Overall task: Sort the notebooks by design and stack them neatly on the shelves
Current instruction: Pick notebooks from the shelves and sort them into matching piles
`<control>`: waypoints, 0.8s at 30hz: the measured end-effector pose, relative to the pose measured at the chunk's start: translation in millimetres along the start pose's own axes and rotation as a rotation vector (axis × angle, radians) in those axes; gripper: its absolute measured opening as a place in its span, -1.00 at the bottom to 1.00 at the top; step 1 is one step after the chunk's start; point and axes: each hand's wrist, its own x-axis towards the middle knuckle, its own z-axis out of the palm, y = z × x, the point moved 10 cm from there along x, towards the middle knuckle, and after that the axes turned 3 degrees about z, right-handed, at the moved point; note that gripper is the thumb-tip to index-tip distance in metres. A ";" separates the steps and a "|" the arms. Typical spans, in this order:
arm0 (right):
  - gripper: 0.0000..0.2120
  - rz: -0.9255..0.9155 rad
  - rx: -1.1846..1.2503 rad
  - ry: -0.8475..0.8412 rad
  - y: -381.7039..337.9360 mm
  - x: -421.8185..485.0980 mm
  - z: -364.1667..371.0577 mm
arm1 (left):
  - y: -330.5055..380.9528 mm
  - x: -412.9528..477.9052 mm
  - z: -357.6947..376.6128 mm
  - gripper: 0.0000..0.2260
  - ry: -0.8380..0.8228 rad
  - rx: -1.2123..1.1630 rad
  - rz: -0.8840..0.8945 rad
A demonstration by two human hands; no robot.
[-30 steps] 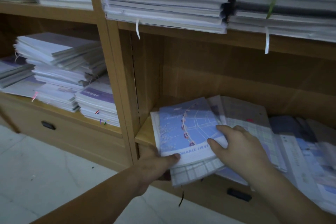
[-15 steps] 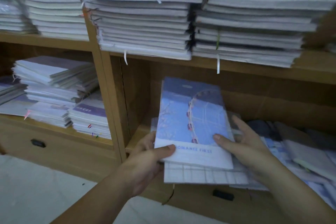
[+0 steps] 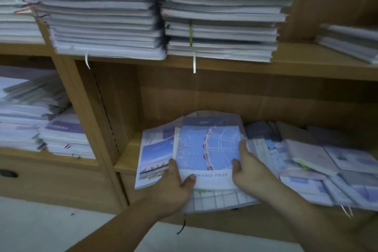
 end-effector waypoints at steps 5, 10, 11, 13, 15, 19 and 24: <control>-0.25 0.004 -0.070 0.004 -1.3 0.4 -9.5 | 4.7 -7.0 4.2 -0.32 -0.039 -0.120 0.025; -0.21 -0.002 0.048 -0.042 2.1 -20.4 -20.9 | 23.1 -24.3 -22.3 -0.60 -0.024 -0.308 0.101; -0.23 0.001 0.105 -0.034 0.5 -29.9 -25.7 | 24.7 -29.4 -26.6 -0.58 -0.027 -0.327 0.117; -0.38 -0.012 0.219 -0.022 -3.5 -49.6 -34.0 | 30.8 -45.5 -30.5 -0.67 -0.072 -0.378 0.122; -0.55 -0.009 0.259 0.009 -7.0 -73.5 -44.6 | 39.5 -67.2 -34.4 -0.69 -0.112 -0.381 0.155; -0.73 -0.002 0.258 0.051 -21.4 -126.3 -65.6 | 62.7 -117.5 -51.3 -0.55 -0.152 -0.353 0.251; -0.75 -0.019 0.313 0.005 -51.8 -199.1 -83.0 | 99.1 -182.2 -89.2 -0.62 -0.147 -0.258 0.369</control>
